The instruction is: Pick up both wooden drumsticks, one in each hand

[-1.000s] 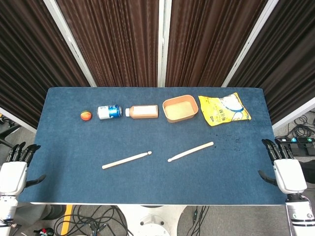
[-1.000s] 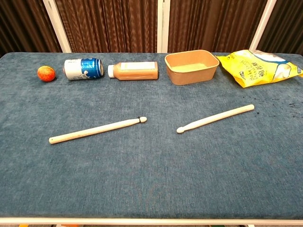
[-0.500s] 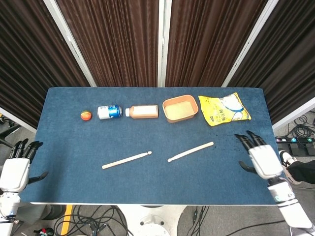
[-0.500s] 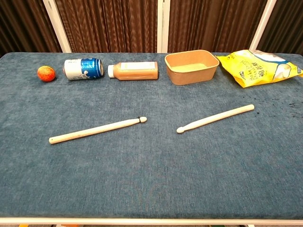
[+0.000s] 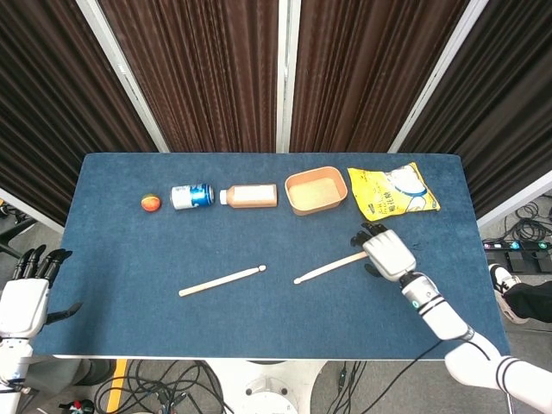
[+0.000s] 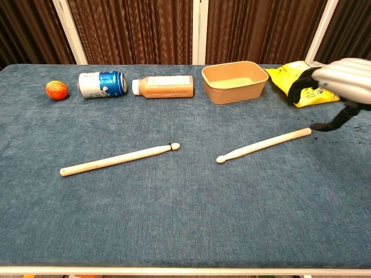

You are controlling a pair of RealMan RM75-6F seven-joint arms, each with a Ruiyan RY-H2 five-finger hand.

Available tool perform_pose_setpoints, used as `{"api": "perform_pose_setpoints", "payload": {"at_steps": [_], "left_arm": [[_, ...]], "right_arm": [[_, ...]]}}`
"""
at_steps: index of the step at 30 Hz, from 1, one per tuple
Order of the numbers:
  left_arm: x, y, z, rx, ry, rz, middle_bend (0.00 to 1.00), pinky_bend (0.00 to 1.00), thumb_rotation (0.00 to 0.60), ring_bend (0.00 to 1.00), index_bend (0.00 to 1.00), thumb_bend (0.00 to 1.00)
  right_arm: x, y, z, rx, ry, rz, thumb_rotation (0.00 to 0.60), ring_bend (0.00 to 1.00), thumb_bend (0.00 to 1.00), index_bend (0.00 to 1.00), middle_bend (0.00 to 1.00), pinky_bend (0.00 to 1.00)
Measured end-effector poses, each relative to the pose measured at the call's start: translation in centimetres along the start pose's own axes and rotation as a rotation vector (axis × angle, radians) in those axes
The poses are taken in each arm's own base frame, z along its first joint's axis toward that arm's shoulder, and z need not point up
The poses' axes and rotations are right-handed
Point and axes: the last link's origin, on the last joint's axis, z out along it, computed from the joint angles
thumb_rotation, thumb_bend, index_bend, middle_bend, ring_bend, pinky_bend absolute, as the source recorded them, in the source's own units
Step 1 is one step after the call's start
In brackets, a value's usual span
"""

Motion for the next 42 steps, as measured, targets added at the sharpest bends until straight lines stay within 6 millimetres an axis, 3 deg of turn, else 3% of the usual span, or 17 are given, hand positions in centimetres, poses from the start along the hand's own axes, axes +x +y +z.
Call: {"api": "perform_pose_setpoints", "payload": {"at_steps": [7,19,28,42], "left_arm": [[-0.2,-0.1,0.3,-0.003,-0.007,-0.004,0.14,0.08,0.600,0.01,0.16,0.07],[-0.4,-0.1,0.7,-0.007,-0.016,-0.009,0.14,0.08,0.600,0.01,0.16,0.07],[-0.6,-0.4,0.6,-0.004,-0.018,-0.009,0.14,0.08,0.600,0.01,0.16,0.07],[-0.5,-0.2,1.0,-0.008,-0.015,-0.012,0.14,0.08,0.600,0.01,0.16,0.07]], "right_arm": [[-2.3,-0.3,1.7,-0.009,-0.008,-0.042,0.600,0.24,0.15,0.46,0.43,0.33],[-4.8,-1.0,2.8,-0.012,-0.034,-0.059,0.600,0.26,0.15,0.50,0.47,0.34],[-5.4,-1.0,3.3,-0.019,-0.042,-0.061,0.600,0.28,0.17,0.53,0.49,0.35],[-5.7,-1.1,3.6,-0.015,-0.049,-0.060,0.600,0.30,0.28,0.53,0.51,0.35]]}}
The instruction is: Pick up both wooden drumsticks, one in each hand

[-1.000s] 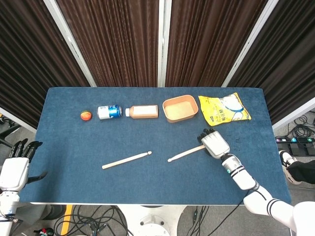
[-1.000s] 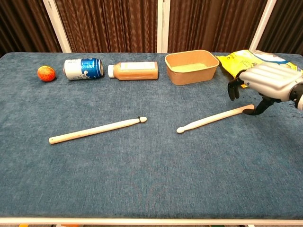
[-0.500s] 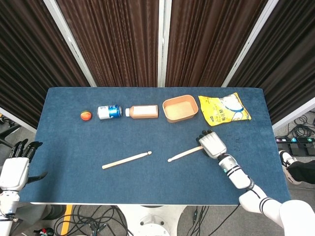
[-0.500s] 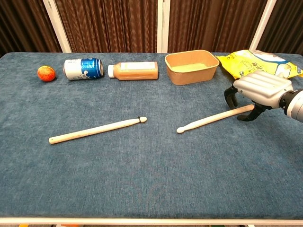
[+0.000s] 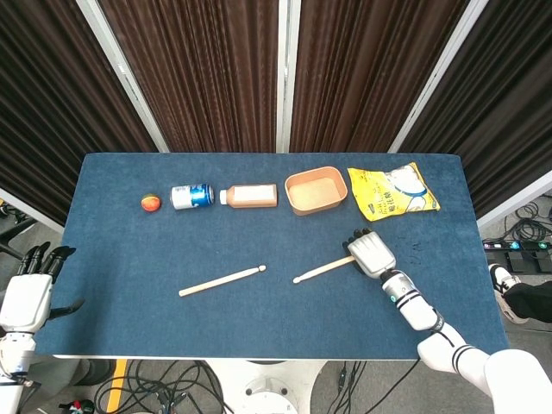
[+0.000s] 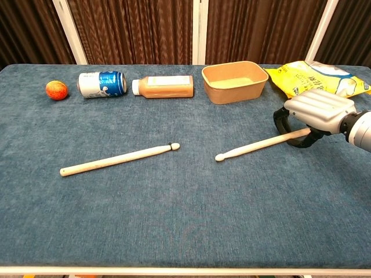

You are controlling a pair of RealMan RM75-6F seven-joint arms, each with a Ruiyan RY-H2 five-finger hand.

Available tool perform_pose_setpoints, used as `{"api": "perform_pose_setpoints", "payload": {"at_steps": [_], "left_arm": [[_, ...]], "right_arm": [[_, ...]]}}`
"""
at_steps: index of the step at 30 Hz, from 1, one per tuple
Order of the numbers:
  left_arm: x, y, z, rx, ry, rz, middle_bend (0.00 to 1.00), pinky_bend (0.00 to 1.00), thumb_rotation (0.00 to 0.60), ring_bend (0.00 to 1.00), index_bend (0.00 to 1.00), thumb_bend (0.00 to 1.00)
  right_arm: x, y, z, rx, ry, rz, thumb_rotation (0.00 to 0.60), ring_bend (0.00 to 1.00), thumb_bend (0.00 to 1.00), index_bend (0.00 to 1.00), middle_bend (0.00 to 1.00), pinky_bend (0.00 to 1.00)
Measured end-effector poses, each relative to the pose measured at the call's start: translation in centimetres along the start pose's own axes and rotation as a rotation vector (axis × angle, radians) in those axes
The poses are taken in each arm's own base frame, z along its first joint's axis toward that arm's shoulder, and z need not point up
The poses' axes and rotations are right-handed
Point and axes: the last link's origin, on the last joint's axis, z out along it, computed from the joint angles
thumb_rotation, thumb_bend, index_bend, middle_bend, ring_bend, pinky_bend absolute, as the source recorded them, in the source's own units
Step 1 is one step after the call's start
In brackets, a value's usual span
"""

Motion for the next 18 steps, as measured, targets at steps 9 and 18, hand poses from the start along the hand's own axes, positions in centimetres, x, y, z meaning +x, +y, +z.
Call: {"api": "perform_pose_setpoints", "payload": {"at_steps": [9,18], "left_arm": [[-0.16,-0.25,-0.01,0.001,0.000,-0.004,0.14,0.08,0.600,0.01,0.16,0.07],[-0.11,-0.36,0.30,-0.004,0.006,-0.004,0.14,0.08,0.600,0.01,0.16,0.07]], "right_arm": [[-0.04,-0.18,0.31,-0.003,-0.005,0.001,0.600,0.31,0.30,0.53,0.52,0.36],[-0.04,-0.42,0.49,0.000,0.001,0.002,0.600,0.36,0.42,0.57,0.57,0.38]]}}
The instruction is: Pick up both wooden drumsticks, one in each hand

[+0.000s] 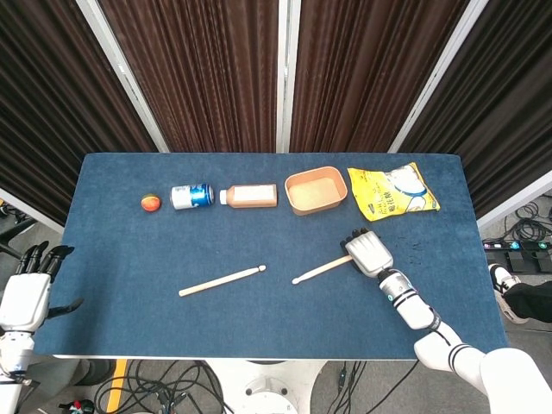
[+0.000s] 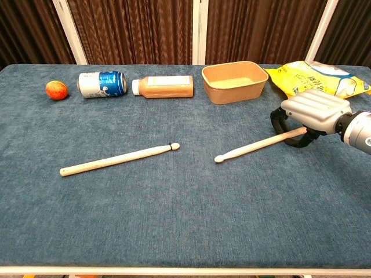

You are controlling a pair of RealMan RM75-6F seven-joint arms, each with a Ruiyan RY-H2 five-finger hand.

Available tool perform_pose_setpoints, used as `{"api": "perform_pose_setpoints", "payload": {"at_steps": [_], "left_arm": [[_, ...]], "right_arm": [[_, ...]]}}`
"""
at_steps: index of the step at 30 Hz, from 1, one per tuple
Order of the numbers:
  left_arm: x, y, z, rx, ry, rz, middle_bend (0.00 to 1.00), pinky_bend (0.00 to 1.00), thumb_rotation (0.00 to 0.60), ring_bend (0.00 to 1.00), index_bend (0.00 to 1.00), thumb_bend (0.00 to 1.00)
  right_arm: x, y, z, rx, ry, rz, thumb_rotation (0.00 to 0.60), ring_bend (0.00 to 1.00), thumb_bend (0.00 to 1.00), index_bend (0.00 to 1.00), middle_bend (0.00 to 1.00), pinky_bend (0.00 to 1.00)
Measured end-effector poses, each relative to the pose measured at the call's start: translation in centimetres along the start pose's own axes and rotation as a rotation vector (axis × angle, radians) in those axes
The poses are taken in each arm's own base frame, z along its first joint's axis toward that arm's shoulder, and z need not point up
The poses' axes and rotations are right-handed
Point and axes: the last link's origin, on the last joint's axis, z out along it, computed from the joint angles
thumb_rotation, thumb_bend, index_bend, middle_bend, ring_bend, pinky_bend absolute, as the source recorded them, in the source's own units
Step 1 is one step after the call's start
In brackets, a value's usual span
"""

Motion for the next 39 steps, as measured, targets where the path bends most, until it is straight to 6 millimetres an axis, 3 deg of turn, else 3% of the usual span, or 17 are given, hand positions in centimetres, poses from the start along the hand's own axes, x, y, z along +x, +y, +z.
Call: {"api": "perform_pose_setpoints", "payload": {"at_steps": [4,8,14,20,26,32,39], "left_arm": [[0.1,0.2,0.5,-0.022,-0.002,0.008,0.14,0.08,0.600,0.01,0.16,0.06],[0.3,0.6,1.3,-0.044,0.008,0.011,0.14,0.10,0.600,0.02,0.17,0.06],[0.8,1.6,3.1,-0.086,0.038,0.023,0.19,0.24,0.600,0.14,0.22,0.06],[1.1,4.1,5.6,-0.159,0.043,0.031,0.34,0.46,0.600,0.38,0.34,0.06],[0.4,8.4,8.1,-0.246,0.017,0.000,0.47,0.69,0.600,0.61,0.45,0.14],[-1.9,13.6,9.8,-0.319,-0.076,-0.030,0.51,0.76,0.600,0.68,0.46,0.20],[-5.1,17.6,9.4,-0.355,-0.175,-0.003,0.52,0.79,0.600,0.71,0.46,0.20]], "right_arm": [[-0.1,0.1,0.1,-0.004,-0.013,-0.006,0.600,0.37,0.49,0.58,0.57,0.39],[0.0,0.0,0.0,-0.002,-0.005,0.002,0.600,0.42,0.68,0.62,0.62,0.43],[1.1,0.7,-0.9,-0.005,0.028,0.048,0.600,0.45,0.91,0.64,0.65,0.45],[3.8,2.2,-2.8,-0.029,0.094,0.129,0.600,0.46,0.95,0.65,0.66,0.45],[8.2,4.7,-5.7,-0.087,0.206,0.195,0.600,0.46,0.96,0.65,0.65,0.45],[12.0,7.8,-8.9,-0.185,0.306,0.220,0.600,0.45,0.96,0.65,0.65,0.45],[12.0,9.2,-10.7,-0.242,0.284,0.222,0.600,0.45,0.96,0.65,0.64,0.45]]}}
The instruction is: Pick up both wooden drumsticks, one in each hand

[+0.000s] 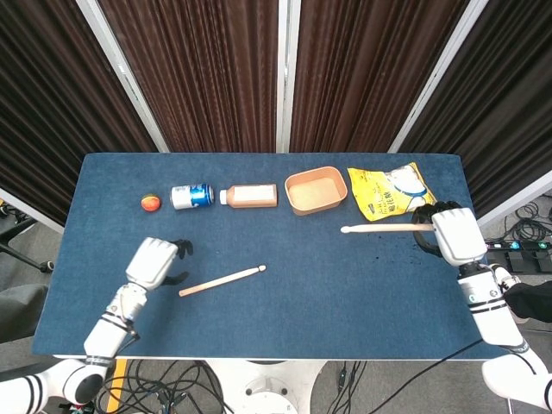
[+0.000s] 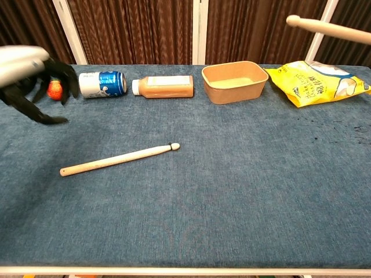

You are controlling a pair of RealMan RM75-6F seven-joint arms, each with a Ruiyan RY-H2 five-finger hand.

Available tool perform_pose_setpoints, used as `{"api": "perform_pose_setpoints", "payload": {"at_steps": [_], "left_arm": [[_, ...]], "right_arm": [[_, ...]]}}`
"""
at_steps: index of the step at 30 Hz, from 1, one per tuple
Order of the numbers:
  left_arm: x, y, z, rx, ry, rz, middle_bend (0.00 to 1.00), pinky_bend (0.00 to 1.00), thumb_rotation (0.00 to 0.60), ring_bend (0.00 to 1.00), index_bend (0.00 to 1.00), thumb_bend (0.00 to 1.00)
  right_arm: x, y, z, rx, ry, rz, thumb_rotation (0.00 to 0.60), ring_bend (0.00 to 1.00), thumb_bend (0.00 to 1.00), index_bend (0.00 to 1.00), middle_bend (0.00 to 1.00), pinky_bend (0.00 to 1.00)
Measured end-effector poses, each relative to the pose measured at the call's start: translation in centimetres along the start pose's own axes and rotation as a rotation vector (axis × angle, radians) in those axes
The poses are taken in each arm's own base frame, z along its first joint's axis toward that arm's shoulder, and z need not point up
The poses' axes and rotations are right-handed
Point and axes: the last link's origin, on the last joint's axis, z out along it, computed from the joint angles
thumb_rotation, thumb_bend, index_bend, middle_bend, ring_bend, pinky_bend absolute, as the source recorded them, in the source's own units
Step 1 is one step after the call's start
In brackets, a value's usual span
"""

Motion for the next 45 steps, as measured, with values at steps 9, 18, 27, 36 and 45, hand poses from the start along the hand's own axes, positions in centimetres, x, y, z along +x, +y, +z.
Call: {"api": "perform_pose_setpoints", "payload": {"at_steps": [9,18,27,36,45], "left_arm": [[-3.6,2.0,0.8,0.044,-0.093,0.053,0.53,0.80,0.598,0.72,0.46,0.20],[-5.9,2.3,1.3,0.095,-0.151,0.097,0.55,0.80,0.573,0.72,0.46,0.20],[-6.9,2.2,1.1,0.118,-0.182,0.118,0.56,0.80,0.529,0.72,0.45,0.20],[-7.6,2.0,1.1,0.126,-0.218,0.111,0.57,0.80,0.516,0.72,0.45,0.24],[-7.9,2.0,1.1,0.120,-0.238,0.108,0.58,0.80,0.504,0.72,0.47,0.30]], "right_arm": [[-1.4,0.4,-0.4,-0.009,-0.047,0.007,0.600,0.45,0.96,0.65,0.64,0.45],[-2.5,0.3,-0.3,-0.008,-0.080,0.007,0.600,0.45,0.96,0.65,0.64,0.45],[-3.2,0.1,-0.2,-0.003,-0.102,0.005,0.600,0.45,0.96,0.65,0.63,0.45],[-3.5,0.1,-0.1,-0.005,-0.112,0.003,0.600,0.45,0.96,0.65,0.63,0.45],[-3.7,0.1,-0.2,-0.010,-0.119,0.000,0.600,0.45,0.96,0.65,0.63,0.45]]}}
